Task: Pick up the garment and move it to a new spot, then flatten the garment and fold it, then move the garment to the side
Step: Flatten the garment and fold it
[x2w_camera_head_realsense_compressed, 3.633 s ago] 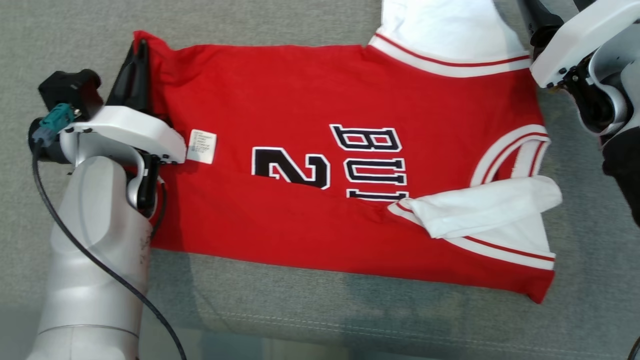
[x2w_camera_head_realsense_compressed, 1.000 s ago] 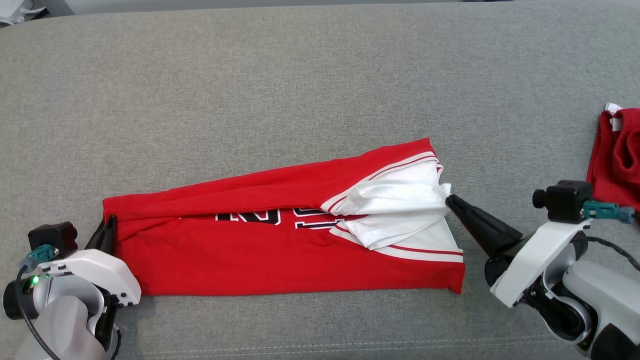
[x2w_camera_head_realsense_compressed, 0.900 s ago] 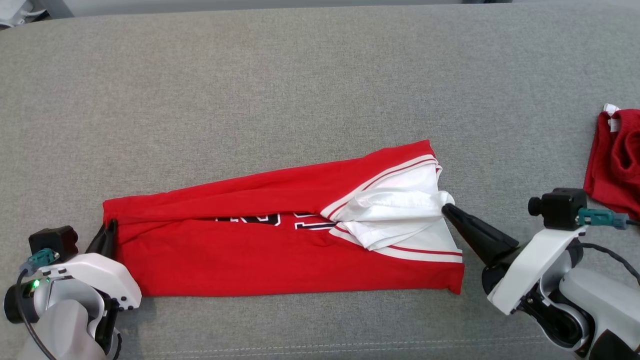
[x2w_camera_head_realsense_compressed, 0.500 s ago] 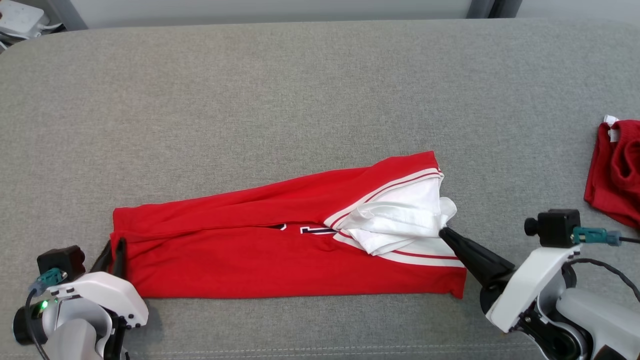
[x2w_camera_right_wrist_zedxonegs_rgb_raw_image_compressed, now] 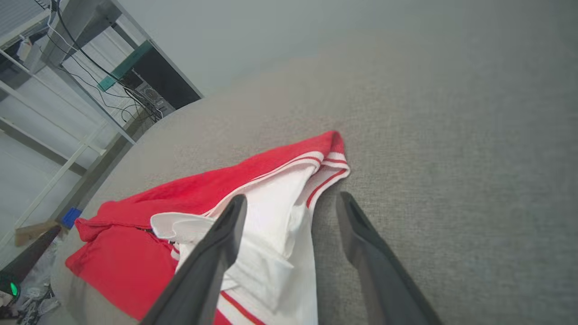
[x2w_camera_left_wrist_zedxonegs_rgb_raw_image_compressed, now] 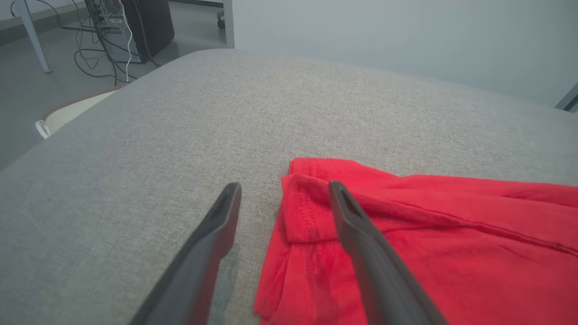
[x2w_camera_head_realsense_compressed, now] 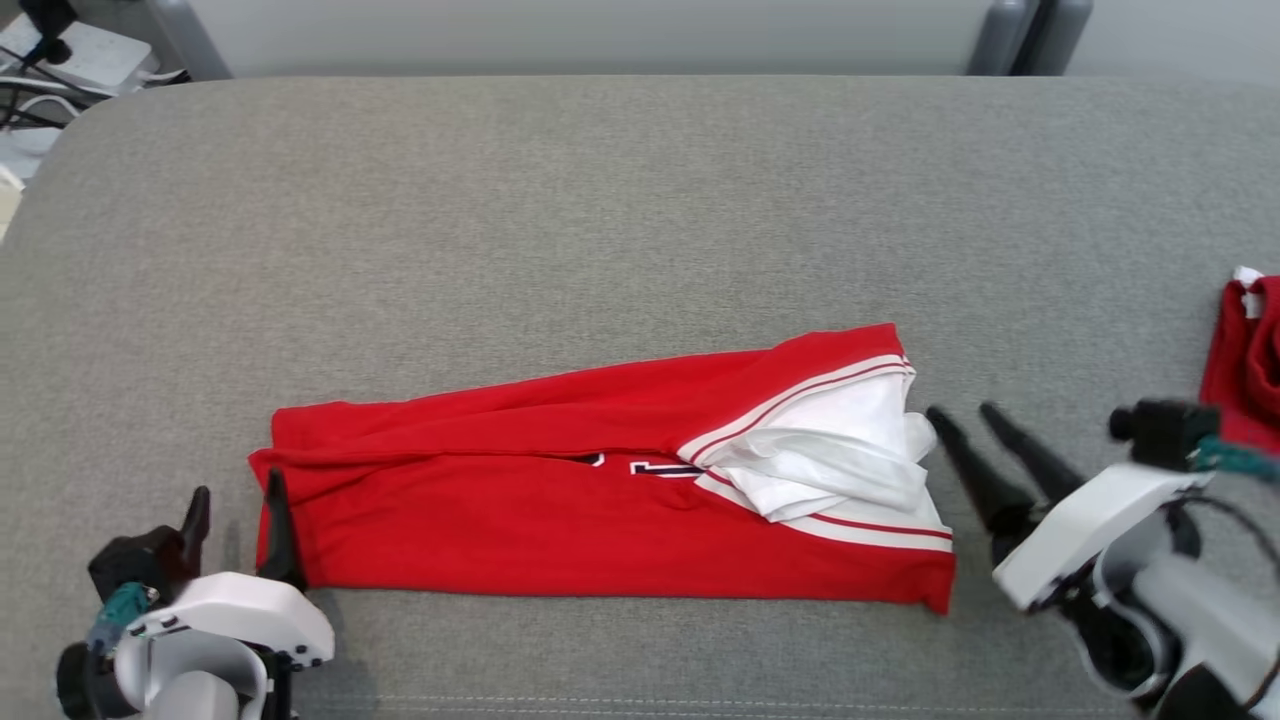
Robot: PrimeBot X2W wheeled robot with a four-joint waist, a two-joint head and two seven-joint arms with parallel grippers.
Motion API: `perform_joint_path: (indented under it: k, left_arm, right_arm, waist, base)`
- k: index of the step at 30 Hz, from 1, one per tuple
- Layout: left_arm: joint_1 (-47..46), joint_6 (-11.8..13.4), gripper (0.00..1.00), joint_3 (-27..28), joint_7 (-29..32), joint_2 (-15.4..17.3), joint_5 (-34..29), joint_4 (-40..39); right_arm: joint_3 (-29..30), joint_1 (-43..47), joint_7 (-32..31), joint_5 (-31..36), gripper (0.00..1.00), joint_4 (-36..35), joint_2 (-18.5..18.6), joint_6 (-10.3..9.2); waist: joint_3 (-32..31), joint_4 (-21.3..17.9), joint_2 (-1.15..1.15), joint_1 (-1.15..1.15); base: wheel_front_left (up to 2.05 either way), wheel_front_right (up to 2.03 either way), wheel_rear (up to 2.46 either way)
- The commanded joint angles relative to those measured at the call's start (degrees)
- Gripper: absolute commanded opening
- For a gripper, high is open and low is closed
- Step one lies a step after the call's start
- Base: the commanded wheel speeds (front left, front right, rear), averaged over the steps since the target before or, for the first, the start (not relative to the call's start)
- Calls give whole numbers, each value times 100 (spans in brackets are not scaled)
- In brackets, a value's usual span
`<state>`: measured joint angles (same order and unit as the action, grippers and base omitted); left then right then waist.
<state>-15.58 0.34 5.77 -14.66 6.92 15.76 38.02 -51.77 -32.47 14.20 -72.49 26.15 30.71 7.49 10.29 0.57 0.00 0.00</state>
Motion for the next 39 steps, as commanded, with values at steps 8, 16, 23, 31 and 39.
perform_joint_path:
  k: [8,16,23,31,39]
  left_arm:
    - [311,-72,100,277,-34,-278,-344,-792]
    - [423,-178,100,348,-34,-365,-475,-962]
    - [480,-233,100,356,-34,-393,-493,-1000]
    - [554,-389,100,536,-34,-401,-449,-937]
    - [534,-455,100,584,-34,-403,-360,-826]
  right_arm:
    - [271,286,79,523,100,836,-596,0]
    - [121,255,79,584,100,1420,-1009,0]
    - [-178,201,67,386,32,1696,-1046,0]
    - [113,105,77,123,0,1759,-881,0]
    - [736,102,79,263,0,1759,-583,0]
  waist:
    - [35,338,0,0]
    - [44,547,0,0]
    - [11,658,0,0]
    - [-21,608,0,0]
    - [-12,438,0,0]
  base:
    - [0,0,0]
    - [0,0,0]
    - [0,0,0]
    - [0,0,0]
    - [0,0,0]
